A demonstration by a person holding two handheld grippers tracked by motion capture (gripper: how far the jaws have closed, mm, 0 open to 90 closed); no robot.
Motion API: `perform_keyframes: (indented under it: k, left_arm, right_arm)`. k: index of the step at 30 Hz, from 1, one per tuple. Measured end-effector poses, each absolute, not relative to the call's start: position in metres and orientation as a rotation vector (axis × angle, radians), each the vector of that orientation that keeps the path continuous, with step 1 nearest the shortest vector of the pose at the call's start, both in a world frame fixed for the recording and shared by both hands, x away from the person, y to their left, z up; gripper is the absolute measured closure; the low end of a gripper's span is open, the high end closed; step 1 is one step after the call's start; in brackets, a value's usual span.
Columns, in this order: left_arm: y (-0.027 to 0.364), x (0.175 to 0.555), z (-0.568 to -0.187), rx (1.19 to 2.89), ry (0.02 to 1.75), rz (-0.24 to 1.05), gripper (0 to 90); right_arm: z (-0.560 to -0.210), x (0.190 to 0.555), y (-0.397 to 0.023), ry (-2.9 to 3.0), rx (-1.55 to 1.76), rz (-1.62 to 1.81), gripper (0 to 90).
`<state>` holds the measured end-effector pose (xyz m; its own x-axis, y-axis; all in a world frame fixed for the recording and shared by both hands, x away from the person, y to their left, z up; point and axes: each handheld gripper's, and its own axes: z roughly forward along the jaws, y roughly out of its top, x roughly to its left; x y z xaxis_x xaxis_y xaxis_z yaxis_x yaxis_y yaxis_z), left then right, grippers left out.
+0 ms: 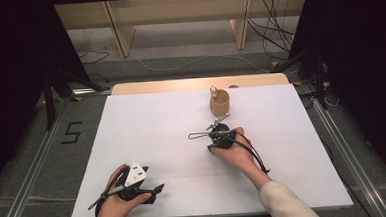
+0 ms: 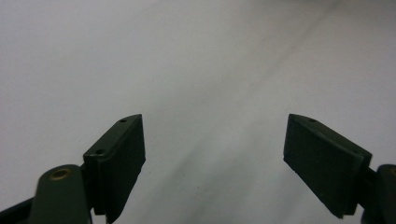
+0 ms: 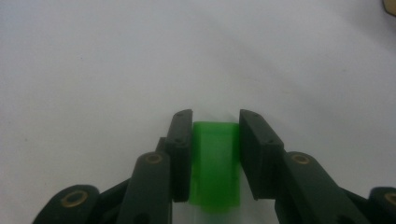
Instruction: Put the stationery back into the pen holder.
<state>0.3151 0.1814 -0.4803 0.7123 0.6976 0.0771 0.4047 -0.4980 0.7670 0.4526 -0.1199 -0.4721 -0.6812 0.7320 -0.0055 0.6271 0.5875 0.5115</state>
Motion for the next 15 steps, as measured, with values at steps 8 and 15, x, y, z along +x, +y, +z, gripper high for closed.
perform_keyframes:
  k: [8,15]
  left_arm:
    - [0.182,0.315,-0.480,2.155,0.830,0.493,20.7]
    - [0.183,0.315,-0.479,2.154,0.831,0.499,20.8]
  right_arm:
    - [-0.471,0.453,-0.123,2.593,1.163,0.752,67.1]
    - [-0.460,0.448,-0.131,2.529,1.180,0.860,67.2]
